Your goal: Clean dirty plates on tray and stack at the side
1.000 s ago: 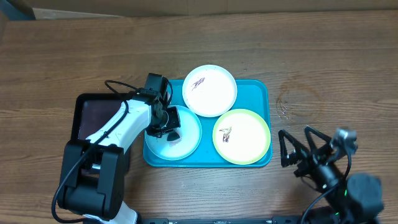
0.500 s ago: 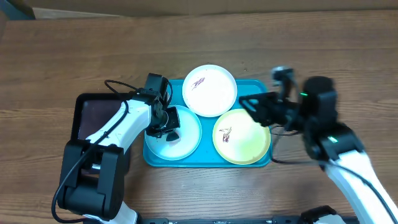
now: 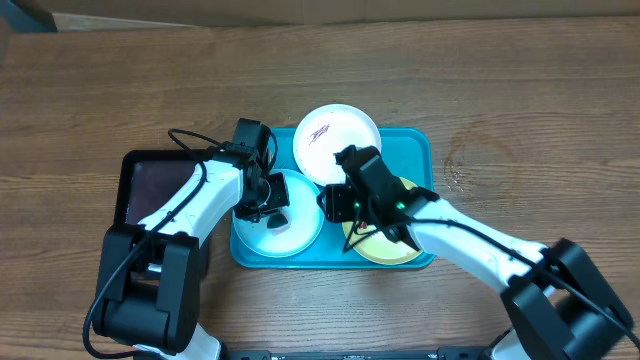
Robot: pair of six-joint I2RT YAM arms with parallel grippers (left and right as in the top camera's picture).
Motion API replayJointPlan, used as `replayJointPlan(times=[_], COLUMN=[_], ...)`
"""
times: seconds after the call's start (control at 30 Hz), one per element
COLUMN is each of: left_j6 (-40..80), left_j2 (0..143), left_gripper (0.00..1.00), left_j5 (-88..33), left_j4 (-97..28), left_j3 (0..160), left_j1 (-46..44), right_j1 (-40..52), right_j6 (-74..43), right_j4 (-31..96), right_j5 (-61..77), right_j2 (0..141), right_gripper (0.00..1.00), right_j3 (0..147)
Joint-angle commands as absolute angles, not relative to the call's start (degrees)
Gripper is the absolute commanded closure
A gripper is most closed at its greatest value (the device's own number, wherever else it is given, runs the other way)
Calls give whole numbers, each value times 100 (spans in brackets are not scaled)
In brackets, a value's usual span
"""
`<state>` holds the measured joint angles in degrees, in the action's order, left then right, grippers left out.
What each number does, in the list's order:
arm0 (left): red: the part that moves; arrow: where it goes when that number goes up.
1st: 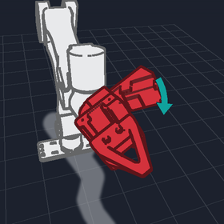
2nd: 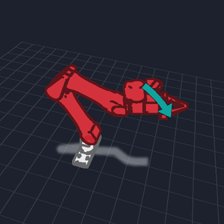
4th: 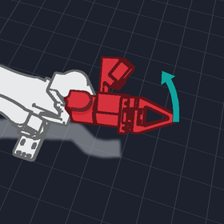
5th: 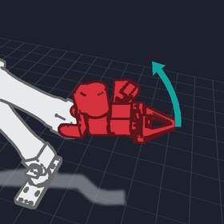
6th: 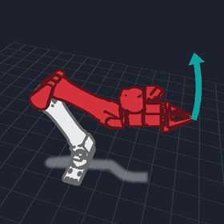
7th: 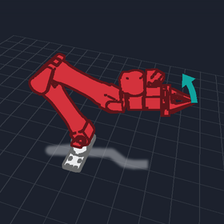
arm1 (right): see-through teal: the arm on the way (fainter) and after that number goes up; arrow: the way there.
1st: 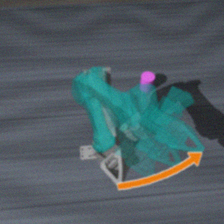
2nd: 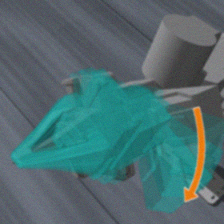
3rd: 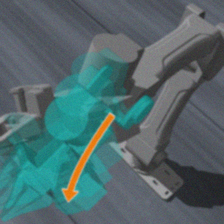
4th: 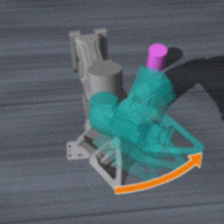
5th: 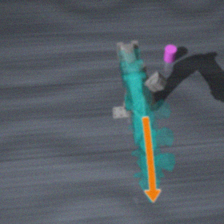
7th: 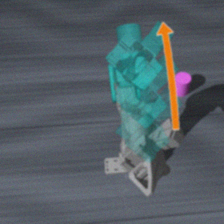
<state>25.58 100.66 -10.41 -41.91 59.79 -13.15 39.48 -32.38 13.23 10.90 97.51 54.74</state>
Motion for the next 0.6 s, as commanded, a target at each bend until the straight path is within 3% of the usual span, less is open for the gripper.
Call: replayJointPlan(times=[0.0, 0.57], left_j6=[2578, 2578], left_j2=[10071, 10071], left_gripper=[96, 96], left_j5=[-1007, -1009], left_j4=[-4171, -4193], left_j3=[5990, 5990], left_j1=[-1347, -1347], right_j1=[4047, 4082], right_j6=[-3260, -3308], right_j4=[1542, 1857], right_j5=[714, 615], right_j2=[10101, 11017], right_gripper=[61, 62], right_j3=[6117, 6436])
